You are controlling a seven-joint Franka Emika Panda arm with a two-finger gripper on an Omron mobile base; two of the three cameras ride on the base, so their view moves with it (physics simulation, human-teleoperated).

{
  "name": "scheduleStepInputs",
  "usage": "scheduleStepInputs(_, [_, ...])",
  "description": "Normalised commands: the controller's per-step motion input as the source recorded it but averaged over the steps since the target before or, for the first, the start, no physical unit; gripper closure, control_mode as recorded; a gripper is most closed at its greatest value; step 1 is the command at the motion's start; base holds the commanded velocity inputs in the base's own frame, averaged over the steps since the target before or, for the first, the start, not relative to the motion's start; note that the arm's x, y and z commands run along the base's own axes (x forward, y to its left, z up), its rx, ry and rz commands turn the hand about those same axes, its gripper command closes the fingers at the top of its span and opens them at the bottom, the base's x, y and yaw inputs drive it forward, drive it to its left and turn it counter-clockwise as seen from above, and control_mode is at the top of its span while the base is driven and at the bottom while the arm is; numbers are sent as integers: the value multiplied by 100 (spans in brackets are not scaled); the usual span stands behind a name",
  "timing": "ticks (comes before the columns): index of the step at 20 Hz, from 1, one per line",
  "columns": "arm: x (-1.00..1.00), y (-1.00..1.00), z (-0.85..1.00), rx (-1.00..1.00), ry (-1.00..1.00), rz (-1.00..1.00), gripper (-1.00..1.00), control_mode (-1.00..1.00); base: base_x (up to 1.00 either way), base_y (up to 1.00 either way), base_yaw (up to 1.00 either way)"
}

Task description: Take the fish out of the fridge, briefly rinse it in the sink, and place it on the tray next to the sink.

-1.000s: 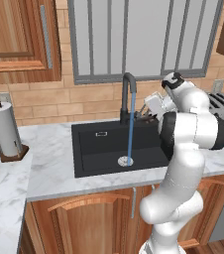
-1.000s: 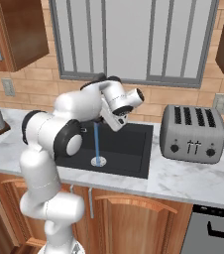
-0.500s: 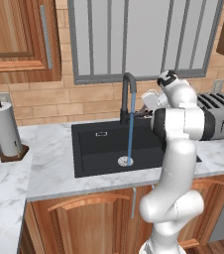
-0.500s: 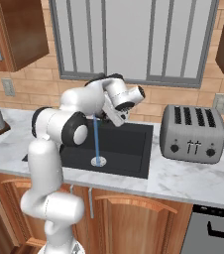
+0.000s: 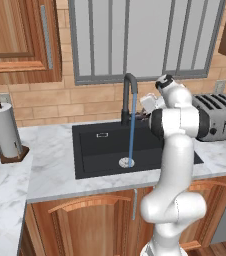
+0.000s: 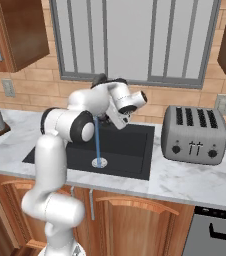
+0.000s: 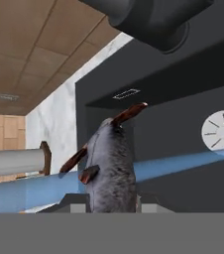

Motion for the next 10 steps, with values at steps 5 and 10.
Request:
scheduleStepInputs(5, [0,25,-1,10,0,8,100,-100,0,0,0])
scheduleStepInputs(10, [-10,31,0,11,1,9,100,-100,0,0,0])
